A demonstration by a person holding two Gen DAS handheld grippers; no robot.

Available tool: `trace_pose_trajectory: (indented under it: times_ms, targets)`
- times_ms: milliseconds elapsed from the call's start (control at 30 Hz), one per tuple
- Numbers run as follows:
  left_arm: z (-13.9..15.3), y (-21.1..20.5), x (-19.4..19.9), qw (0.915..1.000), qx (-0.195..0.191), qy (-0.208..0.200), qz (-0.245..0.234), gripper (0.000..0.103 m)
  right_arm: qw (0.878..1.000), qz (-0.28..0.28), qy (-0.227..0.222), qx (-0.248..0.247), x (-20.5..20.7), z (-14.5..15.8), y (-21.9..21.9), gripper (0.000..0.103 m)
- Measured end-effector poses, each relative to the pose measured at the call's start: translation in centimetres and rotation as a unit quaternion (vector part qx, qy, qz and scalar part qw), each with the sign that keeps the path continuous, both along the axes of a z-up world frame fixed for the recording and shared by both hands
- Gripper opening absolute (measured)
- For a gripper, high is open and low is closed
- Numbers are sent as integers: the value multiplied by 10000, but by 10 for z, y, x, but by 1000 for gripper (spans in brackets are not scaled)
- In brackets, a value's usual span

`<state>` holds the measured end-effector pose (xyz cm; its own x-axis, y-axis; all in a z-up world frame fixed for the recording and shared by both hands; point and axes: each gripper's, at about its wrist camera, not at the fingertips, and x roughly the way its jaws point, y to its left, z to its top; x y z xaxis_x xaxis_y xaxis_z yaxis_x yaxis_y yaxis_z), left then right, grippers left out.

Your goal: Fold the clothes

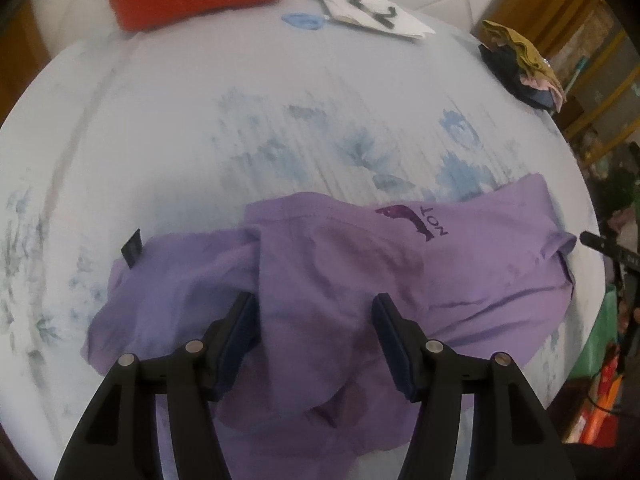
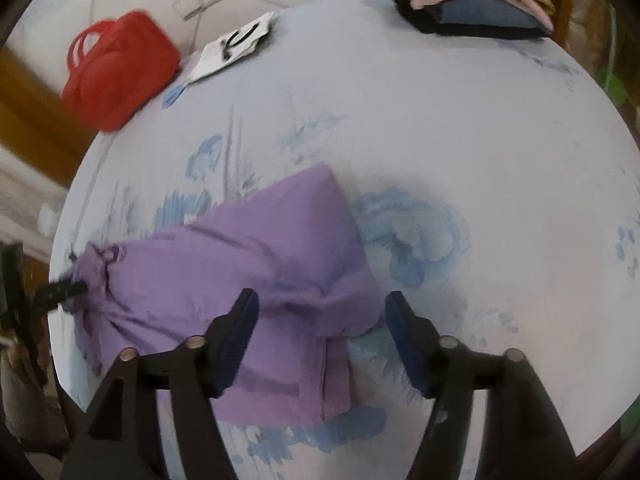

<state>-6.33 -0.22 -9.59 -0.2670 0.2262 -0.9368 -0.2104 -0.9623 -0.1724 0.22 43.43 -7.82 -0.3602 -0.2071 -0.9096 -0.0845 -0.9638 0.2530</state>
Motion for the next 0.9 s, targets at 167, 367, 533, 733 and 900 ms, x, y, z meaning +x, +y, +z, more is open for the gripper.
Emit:
trace_pose_trajectory:
  times_ms: [167,367,533,733,900]
  targets:
    - [-4,3,-3,10000,-68,-45,-25,10,9980,308,-268,483,-7,-20,-16,71]
    - [44,-5,-1,9980,-124,624,52,6,9973,232,-87,696,-16,-7,-18,16]
    - [88,-27,-36,9921,-257,1196,286,6,9957,222,478,759,-48,31,-19,14]
    - [85,-60,-131,9869,-485,1322,785,6,9923,119,953,786,-143,56,-31,12]
    - [62,-61,-188,9884,-615,1160,761,6,9959,117,830,337,-212,48,-39,12]
